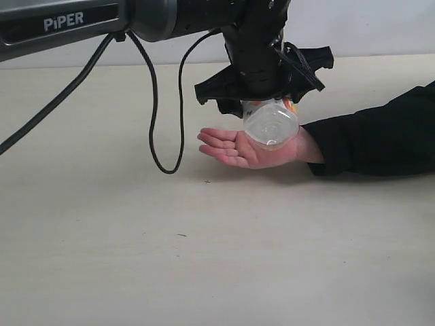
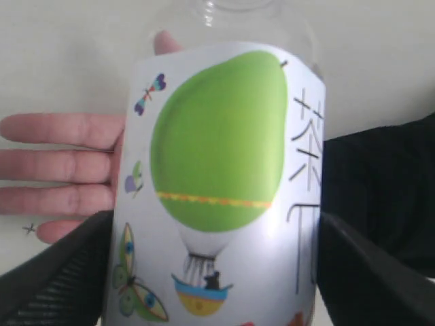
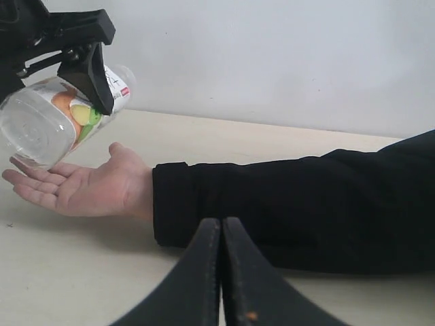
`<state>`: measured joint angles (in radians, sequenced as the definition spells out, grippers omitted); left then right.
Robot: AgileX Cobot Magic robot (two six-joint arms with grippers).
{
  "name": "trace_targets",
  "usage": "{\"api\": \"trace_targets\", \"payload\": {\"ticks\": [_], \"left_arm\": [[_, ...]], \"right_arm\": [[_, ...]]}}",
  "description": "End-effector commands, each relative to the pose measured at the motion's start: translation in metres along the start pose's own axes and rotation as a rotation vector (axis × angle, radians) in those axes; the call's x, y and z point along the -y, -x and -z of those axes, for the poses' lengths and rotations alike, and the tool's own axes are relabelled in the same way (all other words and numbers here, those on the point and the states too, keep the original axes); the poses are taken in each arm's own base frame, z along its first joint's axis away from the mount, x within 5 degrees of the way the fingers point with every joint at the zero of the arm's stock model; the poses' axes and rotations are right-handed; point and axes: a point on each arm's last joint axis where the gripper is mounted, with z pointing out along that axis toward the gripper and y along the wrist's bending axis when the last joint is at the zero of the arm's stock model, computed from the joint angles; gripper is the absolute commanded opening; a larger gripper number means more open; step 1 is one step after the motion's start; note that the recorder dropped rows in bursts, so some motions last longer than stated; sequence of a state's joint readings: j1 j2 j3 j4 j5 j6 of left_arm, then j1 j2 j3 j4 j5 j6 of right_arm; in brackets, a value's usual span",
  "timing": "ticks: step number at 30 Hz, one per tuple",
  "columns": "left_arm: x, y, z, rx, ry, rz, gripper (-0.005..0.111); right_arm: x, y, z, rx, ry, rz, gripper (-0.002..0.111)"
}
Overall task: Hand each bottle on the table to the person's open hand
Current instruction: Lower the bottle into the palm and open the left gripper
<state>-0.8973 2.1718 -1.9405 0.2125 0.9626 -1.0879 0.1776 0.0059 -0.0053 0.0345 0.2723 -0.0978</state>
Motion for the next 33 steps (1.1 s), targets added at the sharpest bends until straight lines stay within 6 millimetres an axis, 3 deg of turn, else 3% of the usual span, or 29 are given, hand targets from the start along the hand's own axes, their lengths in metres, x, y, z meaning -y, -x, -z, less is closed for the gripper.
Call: {"api": "trace_targets", "payload": {"ticks": [1, 6, 11, 20, 29, 33], "left_arm": [[0.000, 0.004, -0.002, 0.053, 0.012, 0.006, 0.000], [-0.001, -0.003, -0.026, 0.028, 0.036, -0.002, 0.004], [-0.004, -0.008, -0.047, 0.020, 0.050, -0.018, 0.018], [-0.003, -0.007, -0.049, 0.029, 0.040, -0.071, 0.041], [-0.004, -0.009, -0.049, 0.009, 0.049, -0.093, 0.083], [-0.003, -0.008, -0.047, 0.012, 0.046, -0.093, 0.085]], "right_arm": [[0.000, -0.001, 0.000, 0.005, -0.003, 0.002, 0.000], [0.000, -0.001, 0.000, 0.005, -0.003, 0.002, 0.000], [0.000, -0.001, 0.000, 0.005, -0.003, 0.002, 0.000], [0.000, -0.001, 0.000, 0.005, -0.003, 0.002, 0.000], [0.000, -0.001, 0.000, 0.005, -0.003, 0.002, 0.000], [0.000, -0.001, 0.000, 0.005, -0.003, 0.002, 0.000]]}}
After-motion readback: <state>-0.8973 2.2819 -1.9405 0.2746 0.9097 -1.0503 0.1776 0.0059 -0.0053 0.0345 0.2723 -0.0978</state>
